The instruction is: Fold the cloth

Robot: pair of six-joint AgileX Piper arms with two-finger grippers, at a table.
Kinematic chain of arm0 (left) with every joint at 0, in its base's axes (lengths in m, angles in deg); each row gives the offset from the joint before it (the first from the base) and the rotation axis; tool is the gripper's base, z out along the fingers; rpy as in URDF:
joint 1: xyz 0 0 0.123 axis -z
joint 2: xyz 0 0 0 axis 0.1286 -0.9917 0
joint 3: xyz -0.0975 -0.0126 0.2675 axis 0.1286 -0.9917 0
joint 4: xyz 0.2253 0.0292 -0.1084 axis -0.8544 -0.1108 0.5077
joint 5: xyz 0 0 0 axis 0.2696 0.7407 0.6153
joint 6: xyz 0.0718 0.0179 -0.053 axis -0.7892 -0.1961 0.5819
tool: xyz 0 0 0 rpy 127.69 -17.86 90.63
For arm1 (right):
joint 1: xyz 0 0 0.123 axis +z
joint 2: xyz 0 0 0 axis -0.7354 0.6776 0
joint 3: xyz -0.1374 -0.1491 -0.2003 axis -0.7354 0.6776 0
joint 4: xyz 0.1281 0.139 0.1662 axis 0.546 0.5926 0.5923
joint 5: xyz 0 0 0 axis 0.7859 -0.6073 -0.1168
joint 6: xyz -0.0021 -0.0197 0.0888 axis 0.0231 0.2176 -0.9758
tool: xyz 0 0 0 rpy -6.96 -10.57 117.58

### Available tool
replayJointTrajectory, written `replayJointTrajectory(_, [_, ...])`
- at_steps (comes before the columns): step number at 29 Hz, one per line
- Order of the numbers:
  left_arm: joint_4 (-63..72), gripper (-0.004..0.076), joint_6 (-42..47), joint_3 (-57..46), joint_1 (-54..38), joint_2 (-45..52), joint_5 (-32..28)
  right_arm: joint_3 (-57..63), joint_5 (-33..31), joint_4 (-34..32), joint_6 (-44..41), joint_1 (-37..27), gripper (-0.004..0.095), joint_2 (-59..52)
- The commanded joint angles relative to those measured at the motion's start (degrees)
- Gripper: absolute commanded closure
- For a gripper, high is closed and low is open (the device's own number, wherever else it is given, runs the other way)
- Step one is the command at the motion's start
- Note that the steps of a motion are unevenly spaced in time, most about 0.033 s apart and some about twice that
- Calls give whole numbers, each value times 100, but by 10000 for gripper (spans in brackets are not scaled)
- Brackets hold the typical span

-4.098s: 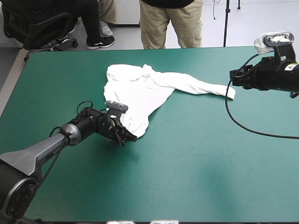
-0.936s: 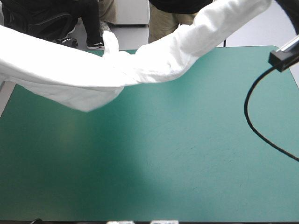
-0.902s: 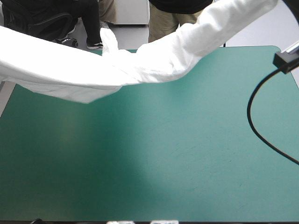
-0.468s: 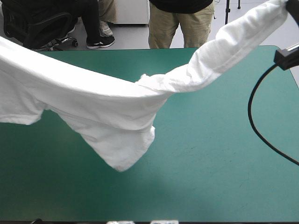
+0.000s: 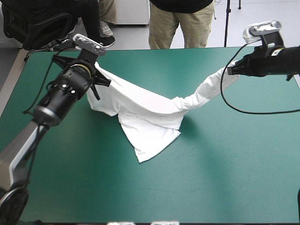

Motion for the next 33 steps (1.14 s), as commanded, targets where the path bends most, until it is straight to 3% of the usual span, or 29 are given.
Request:
replayJointTrajectory(1, [-454, 733, 582, 284, -284, -539, -1230, 54, 1113, 72, 158, -28, 912, 467])
replayJointTrajectory(6, [-395, 733, 753, 991, -508, -1615, -1499, 44, 2169, 60, 147, -28, 911, 1306])
replayJointTrajectory(10, [-346, 732, 753, 1454, -508, -2138, -1542, 44, 2554, 71, 147, -28, 890, 1757])
replayJointTrajectory(17, [926, 703, 524, 1657, -519, -2355, -1612, 44, 2672, 71, 147, -28, 570, 2256])
replayJointTrajectory(19, [1301, 625, 296, 1657, -557, -2355, -1679, 44, 2750, 71, 147, -38, 491, 2362])
replayJointTrajectory(21, [1675, 468, 155, 1684, -612, -2355, -1689, 44, 2872, 71, 134, -77, 438, 2430])
replayJointTrajectory(24, [1902, 205, 21, 1715, -693, -2316, -1563, -43, 2843, 81, 134, -155, 432, 2388])
replayJointTrajectory(26, [1889, 132, -164, 1861, -693, -2236, -1089, -207, 2582, 69, 134, -219, 438, 2254])
replayJointTrajectory(29, [2090, 179, -967, 2139, -627, -1937, -379, -554, 1948, 116, 134, -264, 439, 1930])
replayJointTrajectory(33, [3054, 328, -2343, 2192, -375, -1061, 493, -799, 1119, 268, 134, -251, 443, 1122])
